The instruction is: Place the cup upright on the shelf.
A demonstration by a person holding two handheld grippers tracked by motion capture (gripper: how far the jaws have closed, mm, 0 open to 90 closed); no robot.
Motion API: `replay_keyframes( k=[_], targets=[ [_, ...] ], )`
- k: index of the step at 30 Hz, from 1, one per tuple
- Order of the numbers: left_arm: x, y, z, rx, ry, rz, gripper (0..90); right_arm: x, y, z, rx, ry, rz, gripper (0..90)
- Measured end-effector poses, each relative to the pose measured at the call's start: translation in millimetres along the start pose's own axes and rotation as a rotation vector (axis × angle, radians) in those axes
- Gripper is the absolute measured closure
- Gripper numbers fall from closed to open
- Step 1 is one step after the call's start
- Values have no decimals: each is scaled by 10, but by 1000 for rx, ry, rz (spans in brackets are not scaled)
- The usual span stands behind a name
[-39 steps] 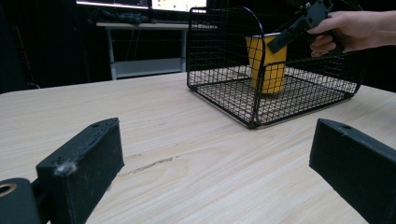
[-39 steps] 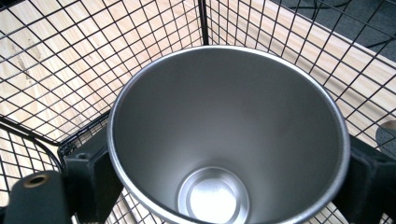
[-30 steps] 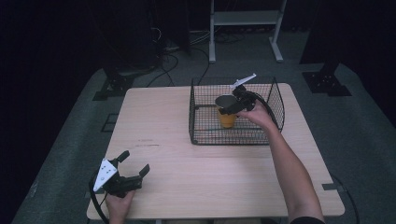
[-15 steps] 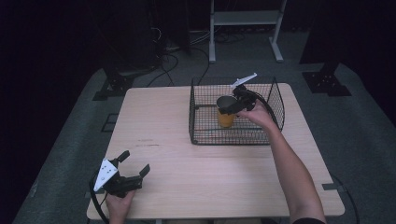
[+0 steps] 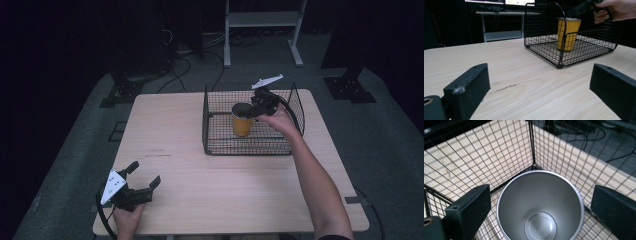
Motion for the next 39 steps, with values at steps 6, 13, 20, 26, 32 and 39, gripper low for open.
replay_keyframes(
  k=[6,13,20,26,32,39],
  targets=[
    [-1,-1,-5,-6,0,5,22,175,46,-16,-21,19,-42,24],
    [0,-3,-7,-7,-1,7,22,383,65,2,-27,36,-74,24],
    [-3,0,-14,-11,-4,6,22,538,15,46,-32,45,-93,25],
    [-10,0,-20,-9,-4,6,22,603,-76,48,-30,47,-72,26],
    [-10,0,-20,-8,-4,7,22,702,-131,78,-28,59,-75,26],
    [-11,0,-22,-9,-4,7,22,818,-198,153,-15,73,-70,26]
  ],
)
Point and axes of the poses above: each handheld gripper's, and its own axes: x roughly backward along the jaws, y roughly out of its top, z roughly to its left, the point moved 4 cm from there along -x, roughly forward along the jaws, and after that the axes turned 15 degrees about -x, right-handed, at the moved point
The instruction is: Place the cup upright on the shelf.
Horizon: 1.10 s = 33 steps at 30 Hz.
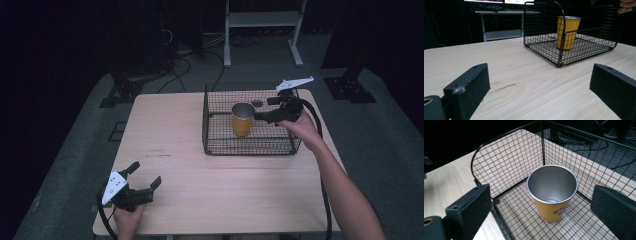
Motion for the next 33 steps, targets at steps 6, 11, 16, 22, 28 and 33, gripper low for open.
replay_keyframes(
  k=[6,11,16,22,28,33],
  targets=[
    [-1,0,-2,-1,0,1,22,71,-72,75,13,13,-5,50],
    [-3,0,-2,-3,0,3,22,116,-133,97,14,22,9,50],
    [-3,0,-2,-3,0,3,22,172,-191,132,19,33,0,50],
    [-3,1,-4,-5,0,4,23,230,-307,169,17,50,0,50],
    [-5,1,-5,-7,-1,6,22,291,-407,180,16,52,-1,50],
    [-5,0,-6,-8,0,6,22,347,-495,168,7,56,-4,50]
  ],
)
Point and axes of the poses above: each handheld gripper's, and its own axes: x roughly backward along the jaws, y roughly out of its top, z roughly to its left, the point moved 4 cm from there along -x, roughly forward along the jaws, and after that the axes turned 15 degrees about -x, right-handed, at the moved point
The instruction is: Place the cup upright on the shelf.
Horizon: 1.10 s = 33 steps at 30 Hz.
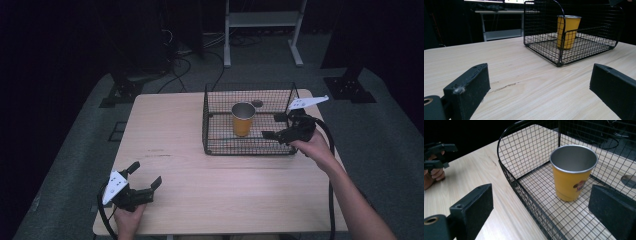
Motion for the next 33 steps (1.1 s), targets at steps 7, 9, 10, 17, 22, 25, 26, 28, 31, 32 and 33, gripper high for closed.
replay_keyframes(
  k=[7,9,10,17,22,25,26,28,31,32,33],
  targets=[
    [-1,0,-1,-1,1,1,22,57,-130,-1,-11,9,-11,50],
    [-1,0,-1,-1,0,1,22,67,-174,10,-9,11,-8,50],
    [-1,0,-1,-2,0,1,22,70,-188,14,-9,13,-7,50],
    [-1,0,-2,-2,1,1,23,124,-283,41,-9,15,-18,50],
    [-2,1,-4,-3,0,2,22,141,-389,61,-10,17,-17,50],
    [-2,1,-4,-3,1,2,22,141,-458,57,-15,17,-8,50],
    [-2,0,-4,-3,1,3,22,142,-478,56,-13,12,-11,50],
    [-2,0,-4,-3,1,2,22,146,-515,61,-20,18,-10,50],
    [-2,1,-5,-3,1,3,22,148,-585,79,-15,17,0,50],
    [-2,0,-4,-5,1,4,22,152,-604,85,-12,15,-3,50],
    [-2,0,-5,-4,1,4,22,154,-622,87,-15,18,0,50]
  ],
)
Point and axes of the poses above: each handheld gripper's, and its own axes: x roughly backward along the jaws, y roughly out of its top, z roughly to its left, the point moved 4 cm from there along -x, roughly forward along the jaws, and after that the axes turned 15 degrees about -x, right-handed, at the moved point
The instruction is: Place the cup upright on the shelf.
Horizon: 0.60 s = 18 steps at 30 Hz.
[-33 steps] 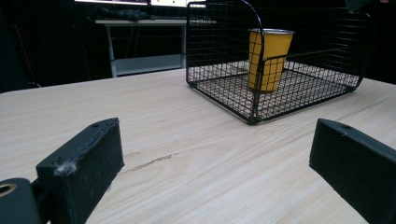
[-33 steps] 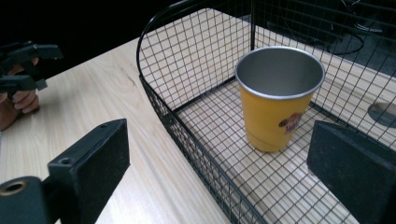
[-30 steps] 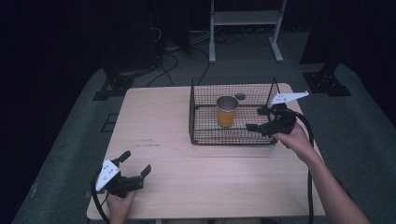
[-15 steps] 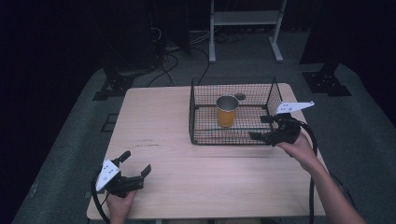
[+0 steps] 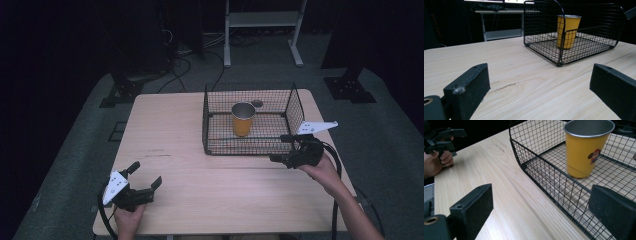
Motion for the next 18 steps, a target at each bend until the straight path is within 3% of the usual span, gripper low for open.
replay_keyframes(
  k=[9,18],
  targets=[
    [0,-1,1,0,0,0,23,36,-152,-35,-26,1,-5,50],
    [0,-1,4,1,1,-1,22,119,-309,-134,-44,-37,-12,50]
  ],
)
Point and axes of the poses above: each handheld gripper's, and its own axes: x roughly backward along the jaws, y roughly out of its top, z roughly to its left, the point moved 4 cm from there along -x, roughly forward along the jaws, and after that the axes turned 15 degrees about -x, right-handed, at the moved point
